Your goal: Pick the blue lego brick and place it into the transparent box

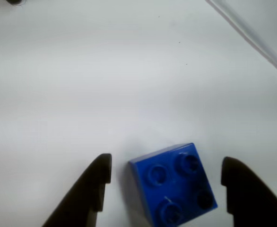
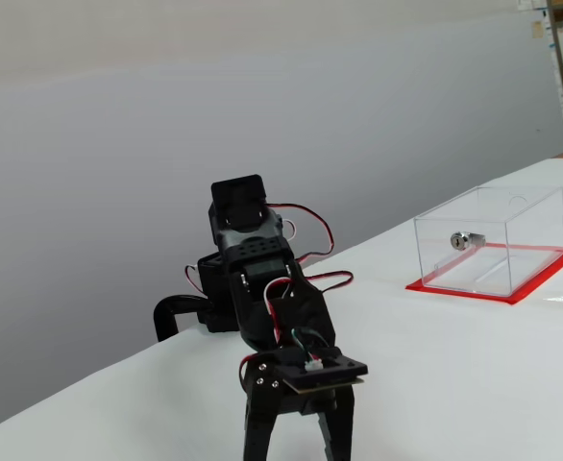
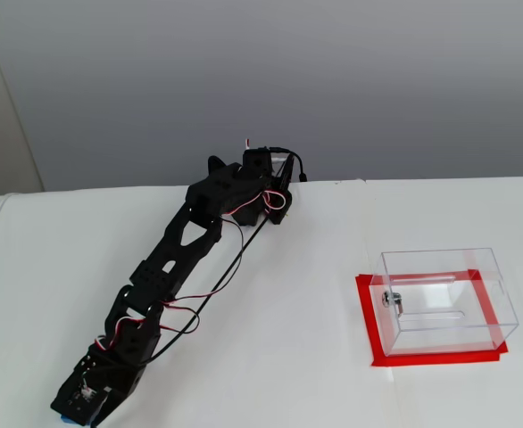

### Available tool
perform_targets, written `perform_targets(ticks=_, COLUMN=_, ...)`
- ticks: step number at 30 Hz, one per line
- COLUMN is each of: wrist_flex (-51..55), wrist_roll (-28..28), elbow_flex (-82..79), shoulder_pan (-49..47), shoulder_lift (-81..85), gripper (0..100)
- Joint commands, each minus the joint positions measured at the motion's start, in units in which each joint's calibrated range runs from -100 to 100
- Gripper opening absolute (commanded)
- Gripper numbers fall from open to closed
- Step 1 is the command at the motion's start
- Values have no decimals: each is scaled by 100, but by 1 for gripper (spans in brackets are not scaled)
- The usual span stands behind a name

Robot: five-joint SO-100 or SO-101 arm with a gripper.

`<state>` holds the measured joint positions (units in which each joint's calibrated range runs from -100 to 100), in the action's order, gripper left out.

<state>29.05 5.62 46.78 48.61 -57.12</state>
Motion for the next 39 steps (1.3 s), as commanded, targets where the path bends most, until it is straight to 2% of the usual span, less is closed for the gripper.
perform_targets(ticks=1, wrist_flex=133, wrist_roll=325, elbow_flex=358, shoulder_pan=-22, shoulder_lift=286, gripper=26)
perform_targets(ticks=15, wrist_flex=585, wrist_roll=602, elbow_flex=250, shoulder_pan=222, shoulder_lift=1007, gripper=26)
perform_targets(ticks=28, wrist_flex=594, wrist_roll=519, elbow_flex=96, shoulder_pan=400, shoulder_lift=1101, gripper=26)
perform_targets(ticks=39, wrist_flex=576, wrist_roll=-891, elbow_flex=96, shoulder_pan=303, shoulder_lift=1058, gripper=26)
